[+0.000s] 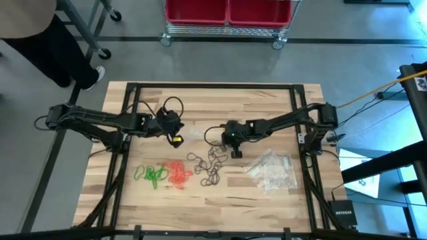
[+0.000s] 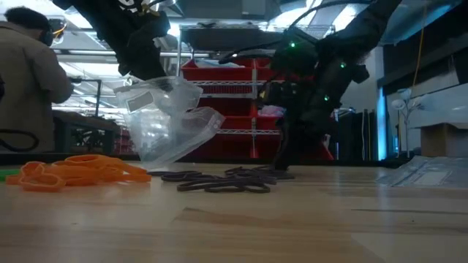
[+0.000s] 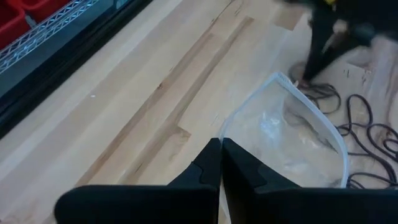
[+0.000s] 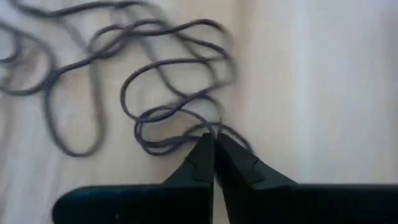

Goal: Sort rubber bands
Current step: Put the black rubber band into the transparent zip bag

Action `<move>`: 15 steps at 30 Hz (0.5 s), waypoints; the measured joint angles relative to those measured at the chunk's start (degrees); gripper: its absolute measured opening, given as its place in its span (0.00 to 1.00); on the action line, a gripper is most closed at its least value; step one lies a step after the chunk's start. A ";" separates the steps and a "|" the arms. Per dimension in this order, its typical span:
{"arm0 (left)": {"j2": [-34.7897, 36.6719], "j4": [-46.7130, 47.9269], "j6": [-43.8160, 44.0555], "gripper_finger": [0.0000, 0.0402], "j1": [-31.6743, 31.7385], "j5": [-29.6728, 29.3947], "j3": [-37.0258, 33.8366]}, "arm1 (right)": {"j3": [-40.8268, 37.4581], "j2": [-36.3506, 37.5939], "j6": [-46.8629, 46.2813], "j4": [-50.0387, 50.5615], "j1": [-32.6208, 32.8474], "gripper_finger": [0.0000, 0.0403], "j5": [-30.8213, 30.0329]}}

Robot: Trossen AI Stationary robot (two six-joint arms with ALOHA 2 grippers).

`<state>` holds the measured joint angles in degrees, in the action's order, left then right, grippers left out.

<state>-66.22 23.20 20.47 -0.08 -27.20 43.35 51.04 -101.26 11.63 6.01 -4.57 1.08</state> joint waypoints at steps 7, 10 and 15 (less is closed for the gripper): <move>0.00 -0.35 -0.07 0.00 0.00 -0.02 0.00 | 5.55 7.48 0.84 4.35 0.02 0.00 -0.81; 0.00 -0.37 -0.16 0.00 0.00 -0.04 0.00 | 9.01 8.90 0.81 3.97 0.02 0.00 -0.55; 0.00 -0.44 -0.39 0.00 -0.03 -0.04 0.00 | 14.04 8.10 0.77 3.17 0.02 0.00 -0.04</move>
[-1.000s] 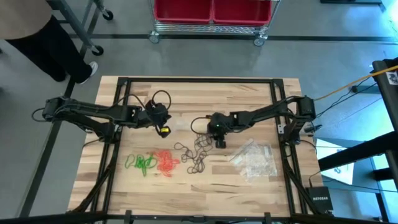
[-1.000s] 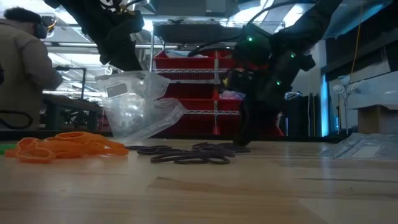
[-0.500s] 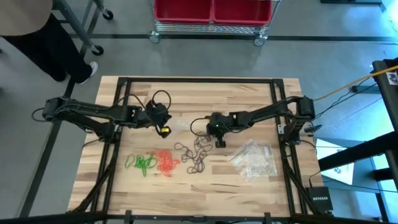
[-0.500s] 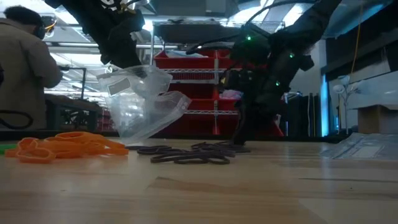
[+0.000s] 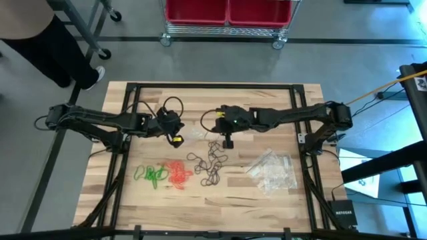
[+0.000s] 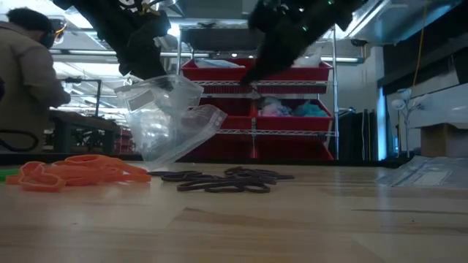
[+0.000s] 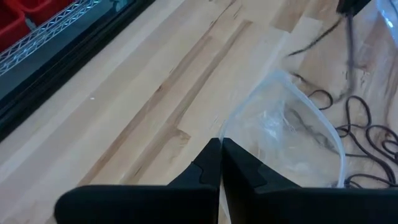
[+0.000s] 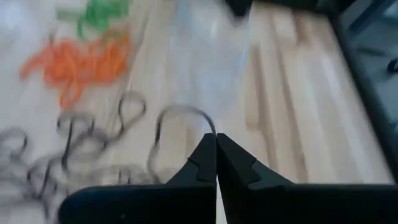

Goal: Sort rubber bands
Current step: Put the black rubber band into the transparent zip bag

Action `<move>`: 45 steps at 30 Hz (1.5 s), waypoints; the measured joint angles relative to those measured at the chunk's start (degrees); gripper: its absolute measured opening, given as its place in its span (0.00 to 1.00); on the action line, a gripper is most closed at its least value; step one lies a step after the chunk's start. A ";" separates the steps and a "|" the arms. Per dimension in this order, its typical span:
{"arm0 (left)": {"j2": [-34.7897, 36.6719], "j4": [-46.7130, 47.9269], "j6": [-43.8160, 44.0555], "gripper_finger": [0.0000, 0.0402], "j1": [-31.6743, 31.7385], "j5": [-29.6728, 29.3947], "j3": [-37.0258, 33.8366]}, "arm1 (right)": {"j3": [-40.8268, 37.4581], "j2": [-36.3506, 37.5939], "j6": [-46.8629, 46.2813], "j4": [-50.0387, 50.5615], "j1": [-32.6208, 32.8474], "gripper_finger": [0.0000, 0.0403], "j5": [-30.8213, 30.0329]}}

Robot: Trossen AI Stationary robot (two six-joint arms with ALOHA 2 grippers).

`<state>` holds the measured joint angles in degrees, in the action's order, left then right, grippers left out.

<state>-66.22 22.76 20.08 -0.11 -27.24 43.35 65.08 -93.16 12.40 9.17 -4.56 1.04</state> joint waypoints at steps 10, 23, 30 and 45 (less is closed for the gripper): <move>0.02 -2.36 -1.22 0.00 -0.08 -0.04 0.00 | 13.84 -2.65 -0.59 -2.77 0.00 0.00 -0.07; 0.00 -2.40 -1.22 0.00 -0.08 -0.02 0.00 | 21.76 -8.03 -3.97 -6.30 0.02 0.00 -0.04; 0.00 -2.43 -1.22 0.00 -0.08 -0.02 0.00 | 22.36 -9.95 -4.90 -9.05 0.02 0.00 -0.08; 0.00 -2.45 -0.41 0.00 -0.08 -0.04 0.00 | 22.36 -12.68 -13.48 -4.36 0.43 0.00 -3.05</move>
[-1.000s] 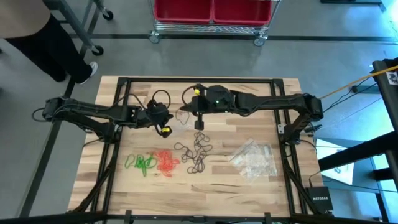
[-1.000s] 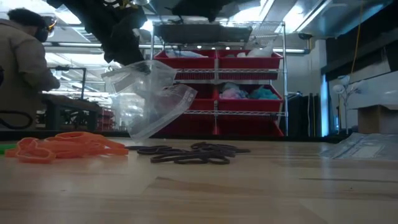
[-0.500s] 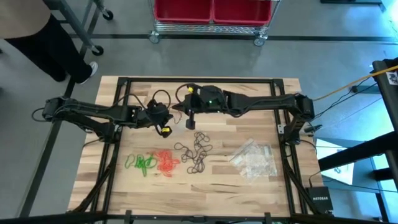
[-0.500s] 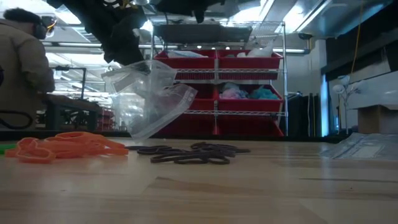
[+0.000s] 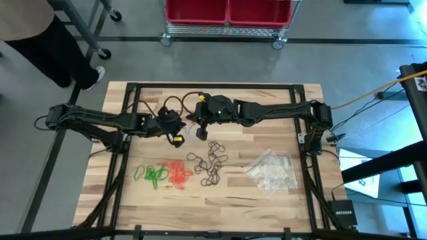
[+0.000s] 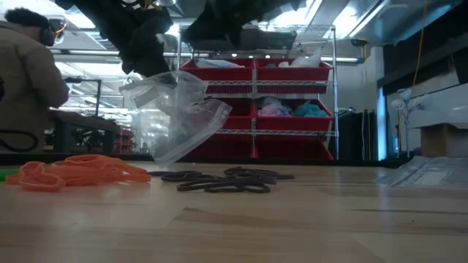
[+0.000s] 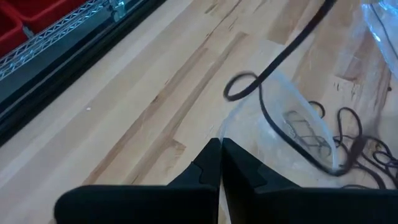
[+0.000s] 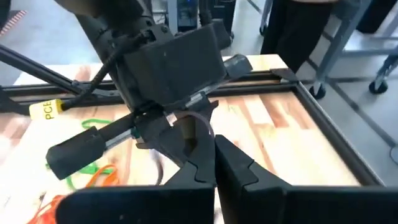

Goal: Sort rubber bands
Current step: Put the black rubber band into the transparent zip bag

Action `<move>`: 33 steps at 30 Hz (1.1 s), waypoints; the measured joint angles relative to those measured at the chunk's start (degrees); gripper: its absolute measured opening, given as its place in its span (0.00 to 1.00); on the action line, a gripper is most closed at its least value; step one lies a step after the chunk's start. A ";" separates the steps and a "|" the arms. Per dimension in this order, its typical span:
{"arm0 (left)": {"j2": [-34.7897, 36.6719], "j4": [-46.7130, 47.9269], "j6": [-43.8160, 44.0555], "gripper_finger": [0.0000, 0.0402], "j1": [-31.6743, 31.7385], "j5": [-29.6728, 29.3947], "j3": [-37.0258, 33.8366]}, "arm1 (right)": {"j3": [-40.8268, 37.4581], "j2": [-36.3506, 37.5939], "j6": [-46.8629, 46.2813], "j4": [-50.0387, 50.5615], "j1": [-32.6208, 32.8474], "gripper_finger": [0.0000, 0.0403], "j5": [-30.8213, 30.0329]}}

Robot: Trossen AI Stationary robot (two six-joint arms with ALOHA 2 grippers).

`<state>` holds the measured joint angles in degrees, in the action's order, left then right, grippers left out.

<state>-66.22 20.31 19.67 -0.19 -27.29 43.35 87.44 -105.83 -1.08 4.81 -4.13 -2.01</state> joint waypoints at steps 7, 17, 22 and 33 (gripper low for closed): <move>0.00 -1.23 -0.06 0.00 0.07 -0.37 0.00 | -0.22 -3.51 -3.07 0.71 1.70 0.00 0.57; 0.00 -2.17 -1.82 0.00 -0.06 -0.40 0.00 | -0.22 -4.64 2.33 1.30 1.86 0.00 1.39; 0.00 -2.42 -3.61 0.00 -0.61 -0.01 0.00 | 0.13 -4.53 10.64 1.06 1.87 0.00 -2.08; 0.01 -2.88 -3.61 0.00 -0.59 0.07 0.02 | -0.18 -5.02 13.57 0.98 1.86 0.10 -0.28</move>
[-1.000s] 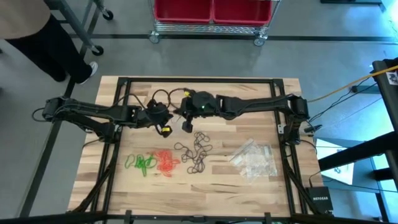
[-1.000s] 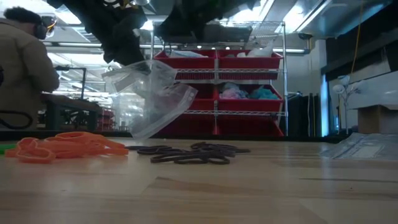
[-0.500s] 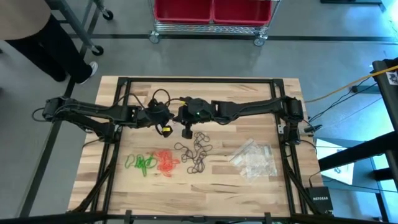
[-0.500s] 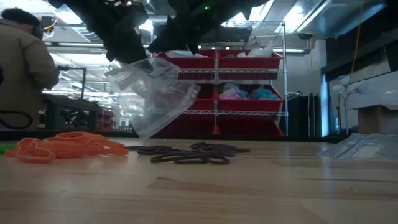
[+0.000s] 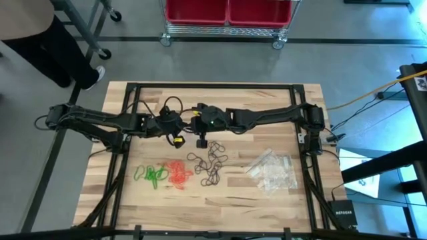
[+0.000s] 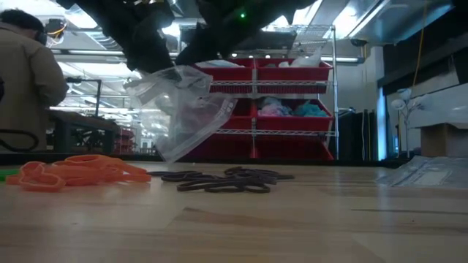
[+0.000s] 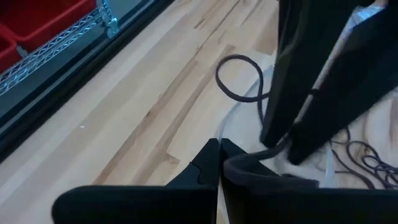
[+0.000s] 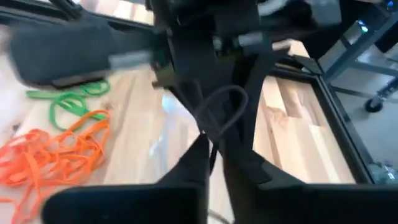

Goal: Sort rubber bands
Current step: Put the black rubber band into the transparent zip bag

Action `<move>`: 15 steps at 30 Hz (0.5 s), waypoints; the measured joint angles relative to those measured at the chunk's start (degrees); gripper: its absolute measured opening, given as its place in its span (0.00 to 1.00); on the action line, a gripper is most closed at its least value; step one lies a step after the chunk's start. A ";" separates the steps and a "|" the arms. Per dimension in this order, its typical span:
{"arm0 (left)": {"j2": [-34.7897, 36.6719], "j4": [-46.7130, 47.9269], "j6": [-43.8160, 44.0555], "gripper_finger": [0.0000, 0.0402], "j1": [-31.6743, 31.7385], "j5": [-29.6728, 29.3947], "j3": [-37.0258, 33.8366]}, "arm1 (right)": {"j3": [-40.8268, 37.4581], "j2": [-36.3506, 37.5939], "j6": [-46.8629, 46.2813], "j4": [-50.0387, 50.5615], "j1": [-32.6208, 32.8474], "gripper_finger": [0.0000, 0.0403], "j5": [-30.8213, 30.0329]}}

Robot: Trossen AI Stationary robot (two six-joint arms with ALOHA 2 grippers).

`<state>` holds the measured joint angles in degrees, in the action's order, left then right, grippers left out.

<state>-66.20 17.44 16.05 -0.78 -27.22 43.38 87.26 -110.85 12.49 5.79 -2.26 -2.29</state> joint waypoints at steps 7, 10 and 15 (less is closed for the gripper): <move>0.00 0.13 0.00 0.00 0.00 0.00 0.00 | 0.92 2.43 1.90 1.40 0.02 0.36 1.86; -0.01 0.11 -0.29 0.00 0.00 0.00 0.00 | 2.45 2.71 1.93 2.50 -0.43 0.42 1.93; -0.01 0.21 -1.94 0.00 0.00 -0.02 0.00 | 2.52 2.21 1.73 5.63 -0.52 0.43 2.85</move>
<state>-66.22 17.65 14.11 -0.78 -27.24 43.38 89.78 -108.64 14.22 11.42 -2.79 0.56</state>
